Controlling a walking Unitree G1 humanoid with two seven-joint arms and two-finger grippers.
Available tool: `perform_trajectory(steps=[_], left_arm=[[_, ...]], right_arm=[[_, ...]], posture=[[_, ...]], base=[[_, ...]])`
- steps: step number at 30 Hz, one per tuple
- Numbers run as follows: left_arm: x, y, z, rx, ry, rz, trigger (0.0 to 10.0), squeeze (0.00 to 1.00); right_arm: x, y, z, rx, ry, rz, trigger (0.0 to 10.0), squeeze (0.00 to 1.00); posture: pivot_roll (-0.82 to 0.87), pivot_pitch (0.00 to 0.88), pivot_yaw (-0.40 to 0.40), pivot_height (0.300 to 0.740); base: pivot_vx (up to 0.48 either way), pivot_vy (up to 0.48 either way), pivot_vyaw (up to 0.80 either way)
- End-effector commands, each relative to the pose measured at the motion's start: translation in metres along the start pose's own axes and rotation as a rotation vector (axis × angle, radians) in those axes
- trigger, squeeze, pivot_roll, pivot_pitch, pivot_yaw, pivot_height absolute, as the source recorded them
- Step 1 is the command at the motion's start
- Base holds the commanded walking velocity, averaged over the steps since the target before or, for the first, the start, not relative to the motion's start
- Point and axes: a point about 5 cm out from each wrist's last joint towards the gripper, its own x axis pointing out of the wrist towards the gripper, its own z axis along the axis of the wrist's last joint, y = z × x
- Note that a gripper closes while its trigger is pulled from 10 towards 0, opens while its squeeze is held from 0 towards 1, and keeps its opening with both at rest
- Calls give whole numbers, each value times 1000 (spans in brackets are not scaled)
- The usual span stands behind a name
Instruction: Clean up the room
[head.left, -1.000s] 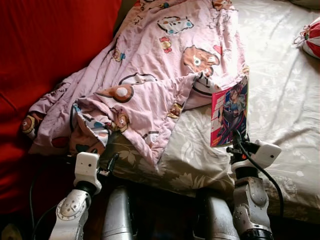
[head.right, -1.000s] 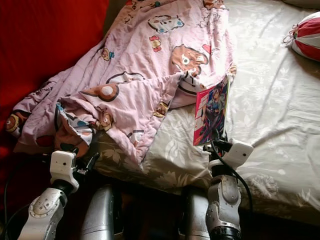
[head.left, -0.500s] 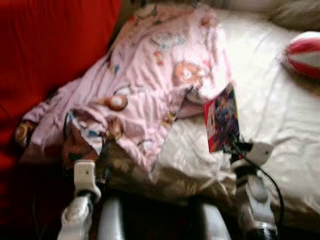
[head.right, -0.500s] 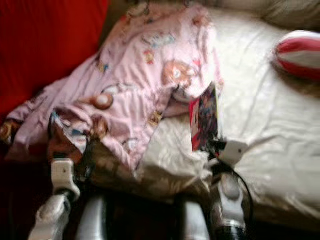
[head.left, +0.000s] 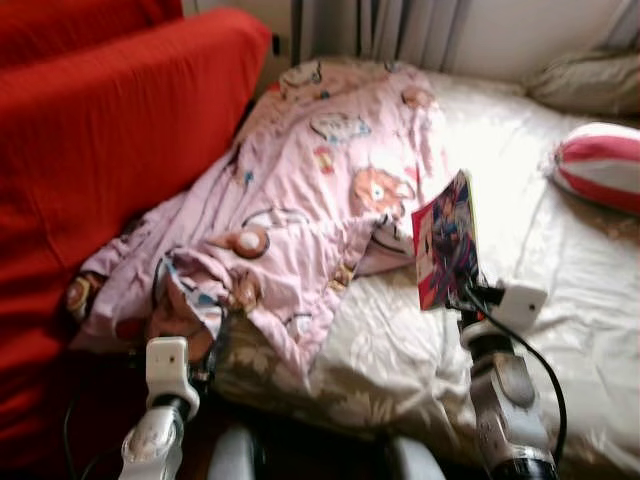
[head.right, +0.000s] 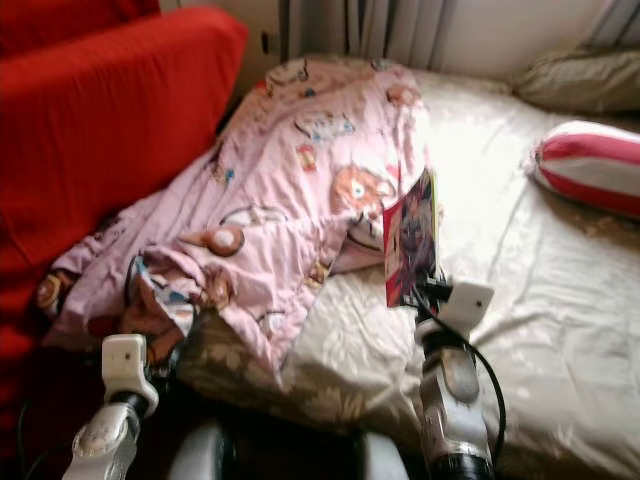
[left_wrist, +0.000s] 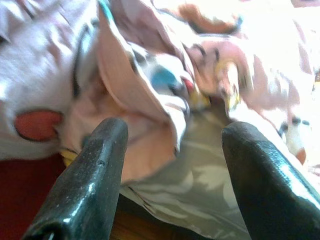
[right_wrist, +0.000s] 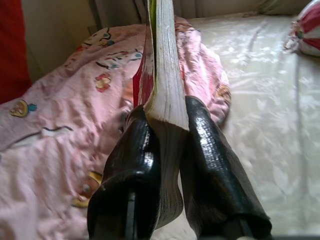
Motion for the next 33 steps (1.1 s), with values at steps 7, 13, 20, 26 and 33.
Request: perform_trajectory(steps=[7, 13, 20, 26, 33], left_arm=[[-1, 2, -14, -11, 67, 0, 10000, 0], [-2, 0, -28, -20, 149, 7, 10000, 0], [-17, -4, -61, -30, 362, 33, 10000, 0], [-33, -5, -82, -36, 481, 55, 10000, 0], [-52, -8, -101, -37, 573, 74, 10000, 0]], right_arm=[[0, -6, -11, -5, 29, -6, 10000, 0], [-2, -10, -32, -33, 142, 14, 10000, 0], [-19, -23, -72, -91, 390, 2, 10000, 0], [-43, -32, -99, -84, 559, -68, 10000, 0], [-79, -46, -123, -144, 714, -135, 10000, 0]], posture=[[141, 65, -72, 740], [139, 37, -82, 740], [129, 20, -91, 740], [129, 29, -86, 740], [135, 64, -81, 740]], base=[[0, 0, 0], [0, 0, 0], [0, 0, 0], [0, 0, 0], [0, 0, 0]])
